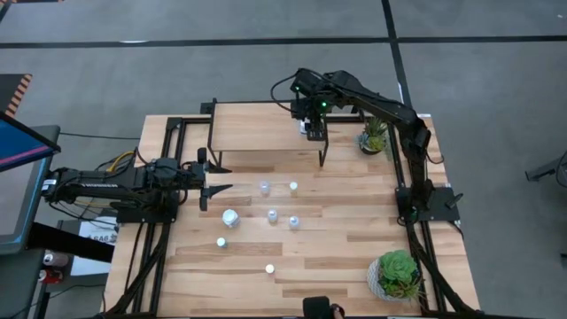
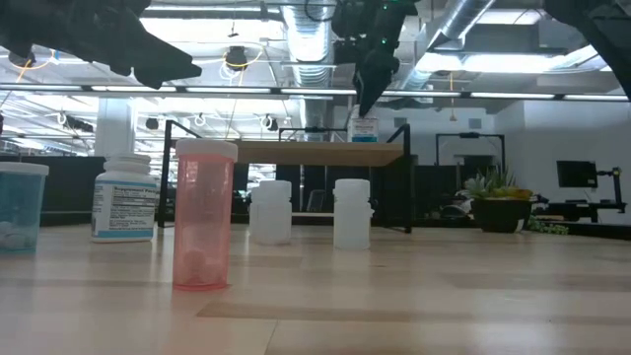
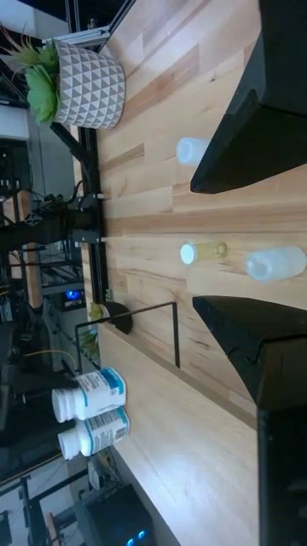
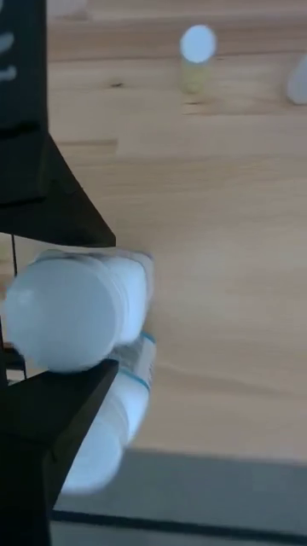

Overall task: Pick and place medicine bottles onto shelf by color
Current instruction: Put the bottom big white pill bottle on the shelf aligned with the other big white pill bottle, then put the white big pill bottle on the shelf aligned with the other white big pill bottles

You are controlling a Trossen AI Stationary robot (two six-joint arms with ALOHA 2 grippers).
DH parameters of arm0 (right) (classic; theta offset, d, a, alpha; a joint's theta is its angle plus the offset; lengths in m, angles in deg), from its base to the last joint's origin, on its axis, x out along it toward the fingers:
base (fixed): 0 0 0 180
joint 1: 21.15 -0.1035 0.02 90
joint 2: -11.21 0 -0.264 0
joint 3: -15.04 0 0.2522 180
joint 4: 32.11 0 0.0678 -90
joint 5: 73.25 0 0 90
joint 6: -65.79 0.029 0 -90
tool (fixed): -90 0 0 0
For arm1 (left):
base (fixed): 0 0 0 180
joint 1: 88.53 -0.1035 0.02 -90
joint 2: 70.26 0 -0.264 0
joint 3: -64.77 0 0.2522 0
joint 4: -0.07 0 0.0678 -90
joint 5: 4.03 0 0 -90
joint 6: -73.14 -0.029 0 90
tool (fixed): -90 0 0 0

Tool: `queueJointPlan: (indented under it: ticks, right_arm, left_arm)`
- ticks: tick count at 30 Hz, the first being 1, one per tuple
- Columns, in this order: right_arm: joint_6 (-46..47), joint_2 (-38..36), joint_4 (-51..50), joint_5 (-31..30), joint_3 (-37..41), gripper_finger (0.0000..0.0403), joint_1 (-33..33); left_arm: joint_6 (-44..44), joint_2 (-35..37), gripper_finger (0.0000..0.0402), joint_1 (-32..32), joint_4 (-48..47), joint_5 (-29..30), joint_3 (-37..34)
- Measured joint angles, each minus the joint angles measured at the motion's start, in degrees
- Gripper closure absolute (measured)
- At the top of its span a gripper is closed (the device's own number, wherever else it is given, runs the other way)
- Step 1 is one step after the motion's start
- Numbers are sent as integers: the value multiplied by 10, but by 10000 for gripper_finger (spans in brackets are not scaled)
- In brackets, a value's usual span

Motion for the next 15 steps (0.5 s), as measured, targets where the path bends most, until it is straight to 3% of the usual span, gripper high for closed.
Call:
queueJointPlan:
  ticks: [6, 11, 15]
  right_arm:
    - [18, 0, -18, 0, -57, 157, -2]
    - [92, -1, -61, 1, -124, 157, -17]
    - [150, -32, -82, 5, -111, 160, -39]
  left_arm:
    - [0, 0, 205, 0, 0, 0, 0]
    - [17, 0, 205, 0, 0, 0, 0]
    - [61, 0, 205, 0, 1, -2, 0]
